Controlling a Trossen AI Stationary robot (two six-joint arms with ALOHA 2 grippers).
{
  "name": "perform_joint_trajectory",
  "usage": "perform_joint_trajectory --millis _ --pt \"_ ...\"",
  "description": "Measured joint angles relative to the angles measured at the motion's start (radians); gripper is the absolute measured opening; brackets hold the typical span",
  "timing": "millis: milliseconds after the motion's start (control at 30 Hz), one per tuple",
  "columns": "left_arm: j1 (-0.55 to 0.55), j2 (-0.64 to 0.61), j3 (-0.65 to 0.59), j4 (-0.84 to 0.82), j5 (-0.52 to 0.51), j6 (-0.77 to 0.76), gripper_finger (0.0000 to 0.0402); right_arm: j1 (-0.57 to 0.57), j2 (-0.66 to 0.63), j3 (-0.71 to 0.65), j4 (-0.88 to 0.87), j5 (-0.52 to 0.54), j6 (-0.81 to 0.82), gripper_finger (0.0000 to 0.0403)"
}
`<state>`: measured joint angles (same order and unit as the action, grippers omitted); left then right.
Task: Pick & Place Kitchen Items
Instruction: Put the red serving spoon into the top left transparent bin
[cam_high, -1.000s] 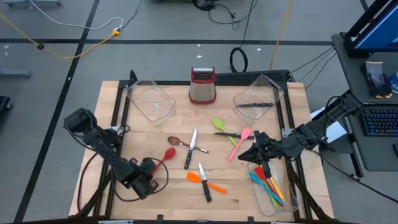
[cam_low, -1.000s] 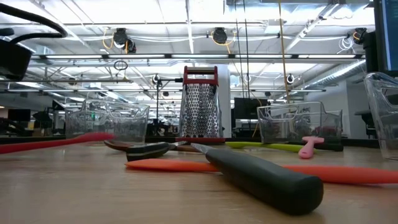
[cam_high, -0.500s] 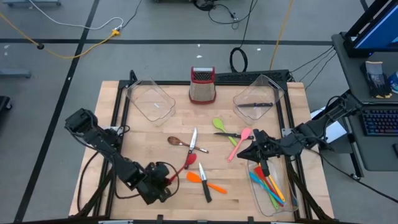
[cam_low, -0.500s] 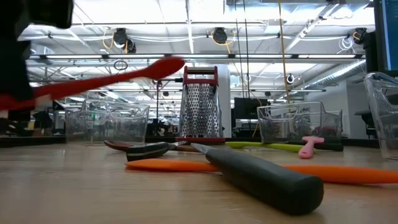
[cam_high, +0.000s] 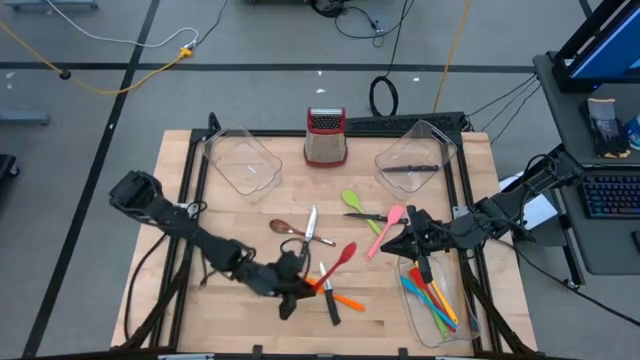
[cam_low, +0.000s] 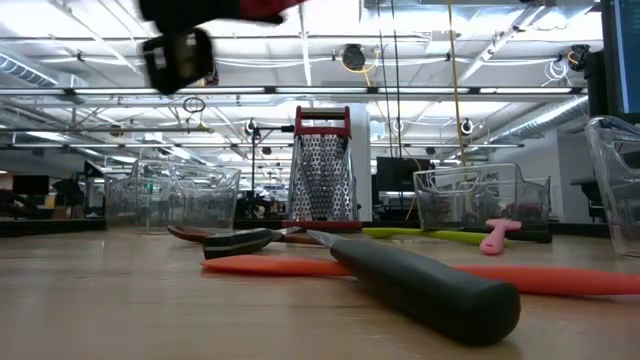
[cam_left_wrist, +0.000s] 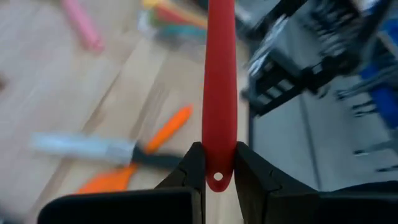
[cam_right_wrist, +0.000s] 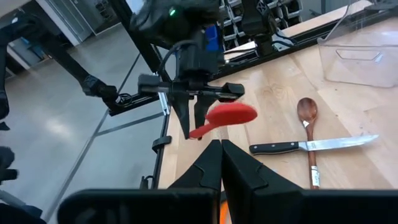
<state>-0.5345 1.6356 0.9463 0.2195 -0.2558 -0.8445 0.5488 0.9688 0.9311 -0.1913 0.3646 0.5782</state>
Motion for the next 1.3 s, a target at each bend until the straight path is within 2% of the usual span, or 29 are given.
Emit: perform_joint_trajectory --millis 267,467,600,700,900,1000,1133,1300 --pt "0.143 -0.001 0.001 0.225 0.178 0.143 0.0043 0.0 0.0 0.0 0.01 0.0 -0.064 0.0015" --pt "0.244 -0.076 0.002 0.269 0.261 0.212 0.0043 -0.007 0.001 0.0 0.015 0.004 -0.113 0.0031" --pt "0.295 -0.139 0.002 0.298 0.296 0.256 0.0043 -0.045 0.012 0.0 0.072 0.003 -0.188 0.0047" --pt "0.319 -0.158 0.003 0.321 0.317 0.265 0.0043 -0.095 0.032 0.0 0.193 -0.006 -0.29 0.0067" --pt "0.334 -0.172 0.002 0.341 0.334 0.266 0.0043 -0.214 0.121 0.0 0.462 -0.173 -0.441 0.0124" --pt "0.333 -0.169 0.002 0.359 0.336 0.266 0.0043 -0.269 0.174 0.0 0.525 -0.237 -0.439 0.0158" --pt "0.326 -0.171 0.002 0.372 0.336 0.27 0.0043 -0.317 0.227 0.0 0.566 -0.269 -0.406 0.0202" --pt "0.325 -0.17 0.002 0.367 0.363 0.301 0.0043 -0.343 0.259 0.0 0.613 -0.34 -0.378 0.0238"
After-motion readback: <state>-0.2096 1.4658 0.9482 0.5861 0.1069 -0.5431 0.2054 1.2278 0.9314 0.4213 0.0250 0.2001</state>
